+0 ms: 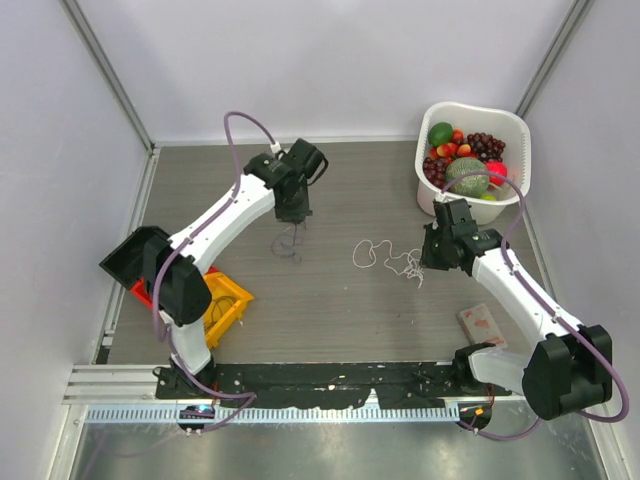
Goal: Untangle the cables
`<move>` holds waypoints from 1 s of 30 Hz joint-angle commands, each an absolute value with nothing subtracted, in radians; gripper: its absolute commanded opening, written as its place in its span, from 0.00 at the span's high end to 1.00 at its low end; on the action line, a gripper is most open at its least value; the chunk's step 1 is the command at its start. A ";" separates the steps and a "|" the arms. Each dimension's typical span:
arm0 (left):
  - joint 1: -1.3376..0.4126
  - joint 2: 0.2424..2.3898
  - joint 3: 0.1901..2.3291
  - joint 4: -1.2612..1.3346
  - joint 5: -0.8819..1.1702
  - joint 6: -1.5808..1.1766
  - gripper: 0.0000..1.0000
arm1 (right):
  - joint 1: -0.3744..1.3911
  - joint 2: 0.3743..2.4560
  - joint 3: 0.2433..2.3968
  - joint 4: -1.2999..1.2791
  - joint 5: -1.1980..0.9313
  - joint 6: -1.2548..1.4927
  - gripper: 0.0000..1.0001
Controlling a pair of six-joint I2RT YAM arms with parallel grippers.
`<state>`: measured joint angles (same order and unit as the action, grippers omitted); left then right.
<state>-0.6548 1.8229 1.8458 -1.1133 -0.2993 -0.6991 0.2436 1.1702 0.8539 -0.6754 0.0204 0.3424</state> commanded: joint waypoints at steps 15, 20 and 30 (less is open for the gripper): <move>-0.652 1.893 1.617 -1.034 -0.065 -0.575 0.00 | 0.256 1.212 0.853 -0.632 -0.026 0.337 0.99; -0.650 1.992 1.654 -1.051 0.053 -0.508 0.00 | 0.256 1.206 0.854 -0.635 -0.026 0.334 0.99; -0.701 2.060 1.632 -1.032 0.207 -0.476 0.00 | 0.256 1.203 0.851 -0.635 -0.032 0.337 0.99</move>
